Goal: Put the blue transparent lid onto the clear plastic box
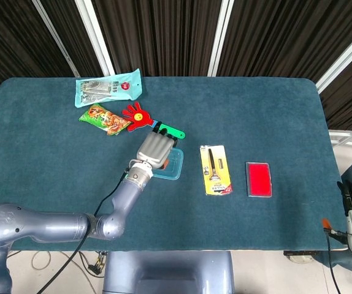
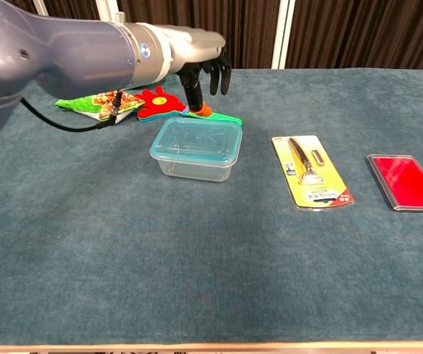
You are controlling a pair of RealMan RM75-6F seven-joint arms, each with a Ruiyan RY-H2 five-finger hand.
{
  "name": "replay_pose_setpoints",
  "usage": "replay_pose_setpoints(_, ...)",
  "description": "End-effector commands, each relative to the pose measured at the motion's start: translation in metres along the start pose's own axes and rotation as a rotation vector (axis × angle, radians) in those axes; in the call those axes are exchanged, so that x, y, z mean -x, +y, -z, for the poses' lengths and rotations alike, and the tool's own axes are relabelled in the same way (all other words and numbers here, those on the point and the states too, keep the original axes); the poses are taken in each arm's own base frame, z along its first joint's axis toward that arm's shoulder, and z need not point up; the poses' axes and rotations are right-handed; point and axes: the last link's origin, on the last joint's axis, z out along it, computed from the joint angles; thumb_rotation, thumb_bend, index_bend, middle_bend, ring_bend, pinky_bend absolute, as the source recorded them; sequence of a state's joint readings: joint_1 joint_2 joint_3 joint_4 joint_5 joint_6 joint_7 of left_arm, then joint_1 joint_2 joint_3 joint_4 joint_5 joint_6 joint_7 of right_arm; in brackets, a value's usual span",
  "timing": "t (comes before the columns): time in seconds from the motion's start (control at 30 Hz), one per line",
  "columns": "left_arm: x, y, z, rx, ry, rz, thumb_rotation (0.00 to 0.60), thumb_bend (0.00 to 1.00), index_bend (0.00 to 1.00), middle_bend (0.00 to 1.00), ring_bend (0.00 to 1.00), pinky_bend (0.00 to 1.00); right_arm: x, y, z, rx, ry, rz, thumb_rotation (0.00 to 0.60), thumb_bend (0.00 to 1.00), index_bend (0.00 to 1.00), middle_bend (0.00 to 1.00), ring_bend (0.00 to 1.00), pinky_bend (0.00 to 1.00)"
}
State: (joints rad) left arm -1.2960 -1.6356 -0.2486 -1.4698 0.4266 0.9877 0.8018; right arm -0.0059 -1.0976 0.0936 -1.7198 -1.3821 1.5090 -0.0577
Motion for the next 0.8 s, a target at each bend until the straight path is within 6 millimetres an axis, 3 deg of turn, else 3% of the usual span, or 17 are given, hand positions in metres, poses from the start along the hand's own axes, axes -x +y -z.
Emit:
replay_pose_setpoints(0.03,0.002,0.002,-0.006,0.0,0.03,0.03,0.6,0.37,0.52,0.44,0.23,0.08,0.0,0.0,0.0,0.0,0.0,-0.004,0.6,0.34,0.0,0.01,0.0,0.0)
replay_pose_setpoints(0.33,0.012,0.0,-0.019,-0.024,0.037,0.039,0.6,0.47,0.62,0.54,0.29,0.12,0.001,0.0,0.0,0.004,-0.01,-0.009,0.6,0.34,0.0,0.01,0.0,0.0)
replay_pose_setpoints(0.6,0.015,-0.005,-0.033,-0.064,0.044,0.043,0.6,0.6,0.63,0.56,0.3,0.13,0.002,0.001,0.0,0.008,-0.015,-0.009,0.6,0.34,0.0,0.01,0.0,0.0)
replay_pose_setpoints(0.8,0.02,-0.004,-0.041,-0.073,0.032,0.04,0.6,0.6,0.63,0.56,0.3,0.14,0.002,0.001,0.001,0.008,-0.015,-0.007,0.6,0.34,0.0,0.01,0.0,0.0)
